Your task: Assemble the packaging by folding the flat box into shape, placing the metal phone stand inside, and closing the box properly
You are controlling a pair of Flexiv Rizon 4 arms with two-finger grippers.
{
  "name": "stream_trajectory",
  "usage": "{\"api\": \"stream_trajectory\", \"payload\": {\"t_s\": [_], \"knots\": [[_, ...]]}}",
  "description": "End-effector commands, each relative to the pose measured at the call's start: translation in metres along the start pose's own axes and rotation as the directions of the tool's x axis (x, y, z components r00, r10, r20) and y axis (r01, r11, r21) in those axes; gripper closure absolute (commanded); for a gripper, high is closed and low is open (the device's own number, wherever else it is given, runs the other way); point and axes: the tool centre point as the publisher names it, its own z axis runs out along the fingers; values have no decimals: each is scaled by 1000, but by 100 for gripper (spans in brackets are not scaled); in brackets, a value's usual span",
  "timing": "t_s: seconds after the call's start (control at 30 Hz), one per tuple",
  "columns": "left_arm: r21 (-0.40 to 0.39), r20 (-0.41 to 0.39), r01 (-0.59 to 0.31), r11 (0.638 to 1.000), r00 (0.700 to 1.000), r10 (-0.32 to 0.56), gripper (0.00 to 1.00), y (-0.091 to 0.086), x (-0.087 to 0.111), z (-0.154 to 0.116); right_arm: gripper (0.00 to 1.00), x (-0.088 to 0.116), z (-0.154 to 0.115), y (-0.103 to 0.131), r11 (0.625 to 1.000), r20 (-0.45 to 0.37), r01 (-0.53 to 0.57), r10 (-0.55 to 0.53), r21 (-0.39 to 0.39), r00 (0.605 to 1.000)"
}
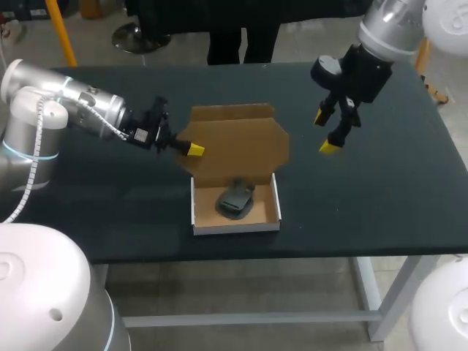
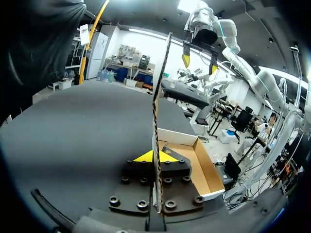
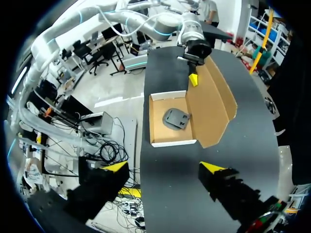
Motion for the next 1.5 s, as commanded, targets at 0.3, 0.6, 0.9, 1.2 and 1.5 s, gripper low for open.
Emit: {"api": "stream_trajectory", "payload": {"t_s": [0.3, 0.6, 0.9, 1.2, 1.5], "knots": [[-27, 113, -128, 991, 985, 130, 100, -4, 23, 3, 0, -4, -1, 6, 1000, -8, 11, -11, 5, 1000], [-55, 150, -211, 976, 965, 217, 100, 0, 28, 6, 0, -6, -5, 15, 999, 2, 31, -31, 15, 1000], [-49, 161, -267, 963, 949, 271, 100, 1, 33, 6, 0, -8, -8, 27, 998, 10, 54, -55, 36, 998], [-55, 175, -314, 948, 932, 319, 100, 3, 34, 8, 0, -10, -10, 36, 997, 12, 66, -67, 47, 998], [-59, 184, -353, 934, 916, 358, 100, 4, 35, 9, 0, -10, -10, 42, 996, 12, 73, -74, 59, 997]]}}
